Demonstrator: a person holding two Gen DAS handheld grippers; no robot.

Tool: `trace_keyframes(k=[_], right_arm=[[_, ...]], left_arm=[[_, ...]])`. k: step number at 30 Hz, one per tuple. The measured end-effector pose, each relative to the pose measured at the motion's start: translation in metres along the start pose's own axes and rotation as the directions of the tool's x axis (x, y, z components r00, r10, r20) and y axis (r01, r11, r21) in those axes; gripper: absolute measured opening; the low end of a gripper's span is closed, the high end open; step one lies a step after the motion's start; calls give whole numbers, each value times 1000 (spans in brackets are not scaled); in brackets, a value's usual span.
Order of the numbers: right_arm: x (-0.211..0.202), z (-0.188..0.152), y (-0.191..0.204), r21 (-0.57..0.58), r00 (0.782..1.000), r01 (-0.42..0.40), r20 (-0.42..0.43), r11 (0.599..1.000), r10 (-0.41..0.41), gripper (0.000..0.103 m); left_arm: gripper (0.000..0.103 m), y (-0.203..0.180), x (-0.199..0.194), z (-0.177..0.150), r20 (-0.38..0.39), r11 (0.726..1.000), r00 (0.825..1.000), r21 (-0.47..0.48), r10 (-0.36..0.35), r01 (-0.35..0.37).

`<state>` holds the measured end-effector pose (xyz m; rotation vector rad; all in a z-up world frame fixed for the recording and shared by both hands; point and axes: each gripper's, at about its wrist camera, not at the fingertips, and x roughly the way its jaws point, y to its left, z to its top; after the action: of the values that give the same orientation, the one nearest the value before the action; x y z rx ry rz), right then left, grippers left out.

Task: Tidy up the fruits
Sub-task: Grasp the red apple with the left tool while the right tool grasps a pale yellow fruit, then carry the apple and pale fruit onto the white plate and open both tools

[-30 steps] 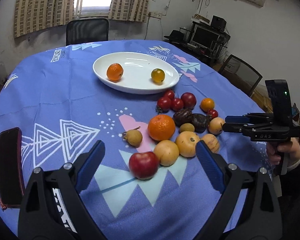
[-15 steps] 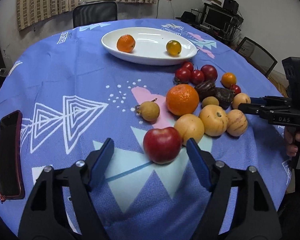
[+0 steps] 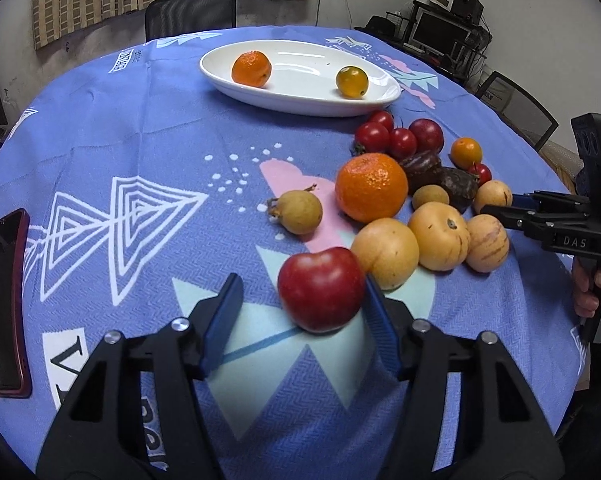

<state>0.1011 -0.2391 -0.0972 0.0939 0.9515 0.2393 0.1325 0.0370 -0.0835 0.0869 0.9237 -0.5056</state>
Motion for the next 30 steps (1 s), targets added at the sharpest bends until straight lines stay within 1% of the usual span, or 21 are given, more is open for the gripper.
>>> trace_keyframes(k=[1,3,4,10,17,22,25,30], right_arm=[[0,0,0,-2,1000,1,0,1000,-1,41],[-2,-2,1,-3,1000,0,-1,1000,0,41],[-2,-2,1,-1,1000,-1,0,1000,1,41],[-11,-2,2,-2,1000,-7,17,1000,7,41],[-29,6,5,-24,999,-25,44,999,26,41],[-42,22,9,-46,996,-38,83,998,41,41],[-46,39,12,-63,993,-39,113,997,46,41],[-48,70,17,-91,986,-27,163,996,41,41]], left_arm=[[58,0,0,0,3,1000,1000,2,1,-1],[49,-1,-1,1,6,1000,1000,5,-17,17],[42,-1,-1,0,8,1000,1000,3,-29,29],[42,-3,-2,-1,12,1000,999,3,-30,30],[41,5,-7,2,35,998,999,-47,-31,32],[41,4,-17,8,70,997,997,-67,-37,41],[41,1,-22,14,82,997,996,-72,-36,42],[41,-8,-31,39,112,998,993,-61,-29,35]])
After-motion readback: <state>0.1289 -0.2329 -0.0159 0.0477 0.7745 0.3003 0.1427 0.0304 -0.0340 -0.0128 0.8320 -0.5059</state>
